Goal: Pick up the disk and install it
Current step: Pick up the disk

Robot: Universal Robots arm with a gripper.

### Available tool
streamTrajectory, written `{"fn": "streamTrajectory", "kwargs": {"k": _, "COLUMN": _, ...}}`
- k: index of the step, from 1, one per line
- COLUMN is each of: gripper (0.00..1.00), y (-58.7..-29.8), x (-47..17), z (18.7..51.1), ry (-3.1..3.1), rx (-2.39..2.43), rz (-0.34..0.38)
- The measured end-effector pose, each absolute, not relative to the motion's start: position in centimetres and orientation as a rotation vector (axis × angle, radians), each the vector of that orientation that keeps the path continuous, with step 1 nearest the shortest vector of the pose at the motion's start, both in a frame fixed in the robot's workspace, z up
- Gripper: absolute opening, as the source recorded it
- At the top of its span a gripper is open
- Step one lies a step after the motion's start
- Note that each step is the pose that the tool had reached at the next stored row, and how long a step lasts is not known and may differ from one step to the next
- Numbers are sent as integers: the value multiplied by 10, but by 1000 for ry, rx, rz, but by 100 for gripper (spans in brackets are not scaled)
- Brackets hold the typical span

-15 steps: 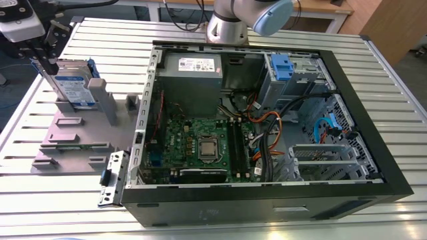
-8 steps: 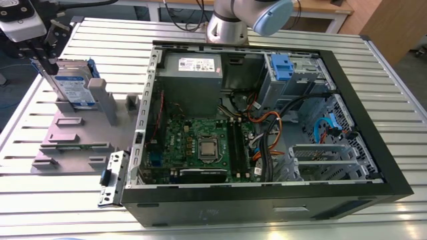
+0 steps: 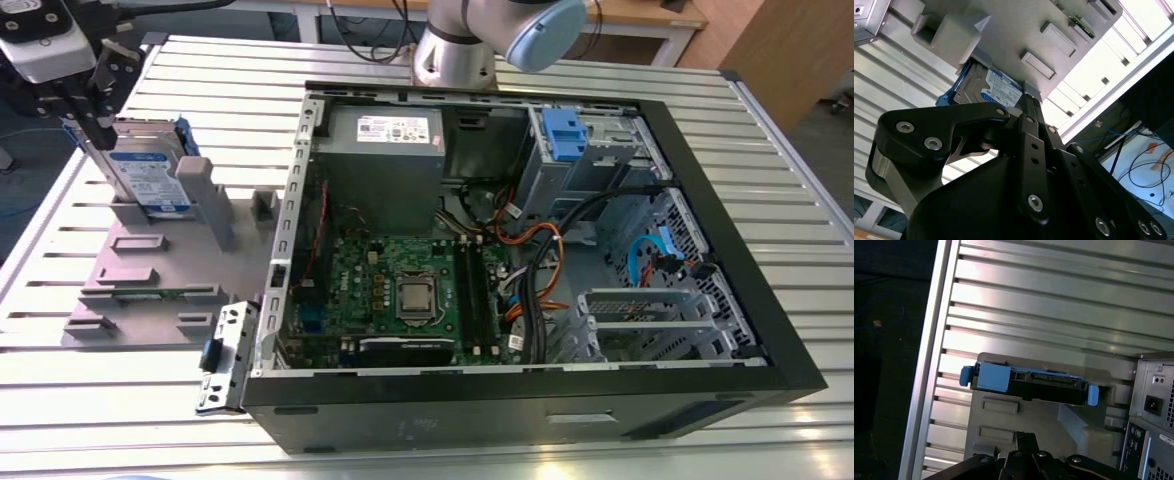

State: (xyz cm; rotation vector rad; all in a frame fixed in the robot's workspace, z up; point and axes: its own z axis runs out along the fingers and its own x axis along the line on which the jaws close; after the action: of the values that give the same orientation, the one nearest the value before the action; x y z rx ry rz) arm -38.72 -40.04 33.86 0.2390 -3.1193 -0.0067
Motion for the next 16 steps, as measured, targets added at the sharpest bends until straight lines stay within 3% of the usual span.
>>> {"fn": "streamTrajectory", "kwargs": {"k": 16, "gripper": 11, "y": -400, "x": -387, "z": 339, "ry": -3107, "rx": 368, "rz": -6}}
